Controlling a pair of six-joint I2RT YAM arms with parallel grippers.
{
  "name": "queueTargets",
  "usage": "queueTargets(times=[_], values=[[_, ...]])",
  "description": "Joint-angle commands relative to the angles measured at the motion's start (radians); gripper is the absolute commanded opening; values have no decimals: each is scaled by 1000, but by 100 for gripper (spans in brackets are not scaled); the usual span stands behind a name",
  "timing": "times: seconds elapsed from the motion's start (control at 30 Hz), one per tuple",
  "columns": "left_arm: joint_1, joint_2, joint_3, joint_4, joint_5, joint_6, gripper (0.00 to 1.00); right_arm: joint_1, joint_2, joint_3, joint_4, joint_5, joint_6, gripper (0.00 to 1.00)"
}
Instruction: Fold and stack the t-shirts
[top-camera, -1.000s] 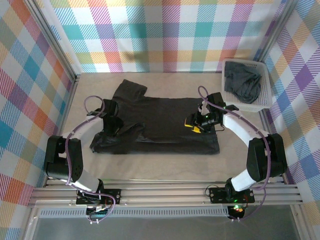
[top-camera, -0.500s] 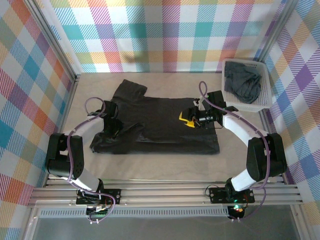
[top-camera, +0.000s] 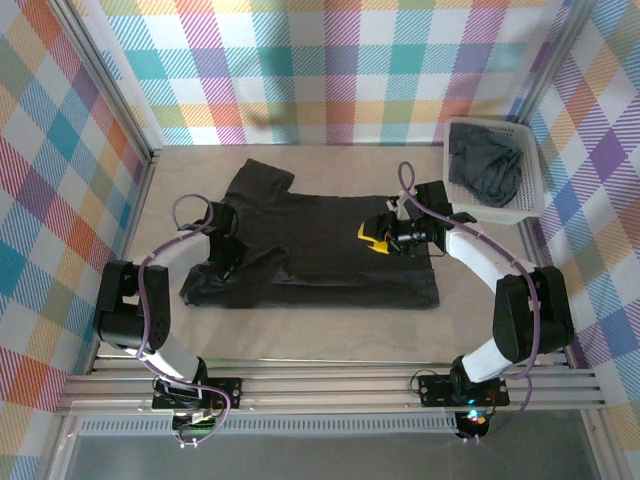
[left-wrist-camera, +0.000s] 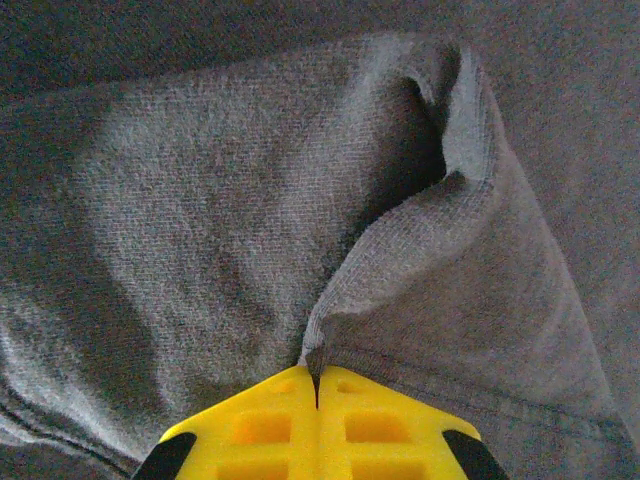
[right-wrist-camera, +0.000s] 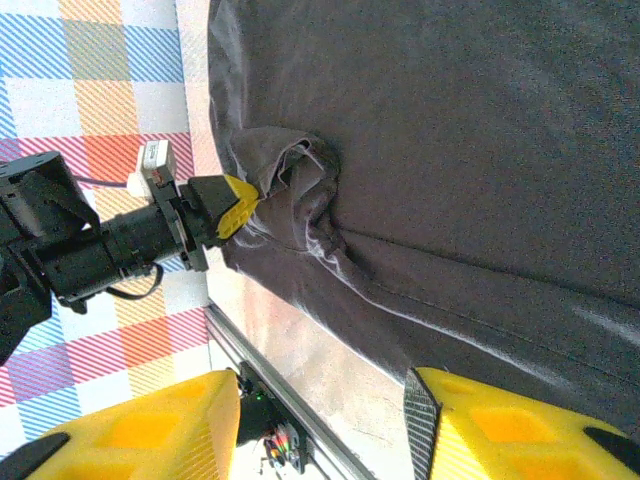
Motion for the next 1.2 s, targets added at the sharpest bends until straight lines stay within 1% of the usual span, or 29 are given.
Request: queueTargets(times=[0.0, 0.47, 0.8, 0.83, 0.87, 0.97, 1.03, 1.1, 1.17], values=[[12, -13, 65, -25, -32, 17, 0, 8, -7, 2, -8, 0, -5, 47], [36, 203, 321, -33, -35, -18, 0, 7, -5, 14, -60, 28, -19, 46], [70, 317, 424, -3, -2, -84, 0, 8, -6, 0, -73, 31, -19, 45], [71, 329, 439, -4, 6, -90, 2, 8, -6, 0, -73, 30, -19, 45], [74, 340, 446, 8, 19, -97, 10, 9, -5, 2, -75, 30, -19, 45], [78, 336, 439, 76, 50, -108, 31, 9, -3, 5, -75, 30, -20, 45], [78, 309, 425, 95, 49, -110, 41, 9, -3, 5, -77, 31, -21, 45], [78, 265, 398, 109, 40, -114, 53, 8, -5, 1, -77, 31, -20, 45], [78, 204, 347, 116, 27, -116, 60, 9, -6, -1, -77, 32, -19, 45]])
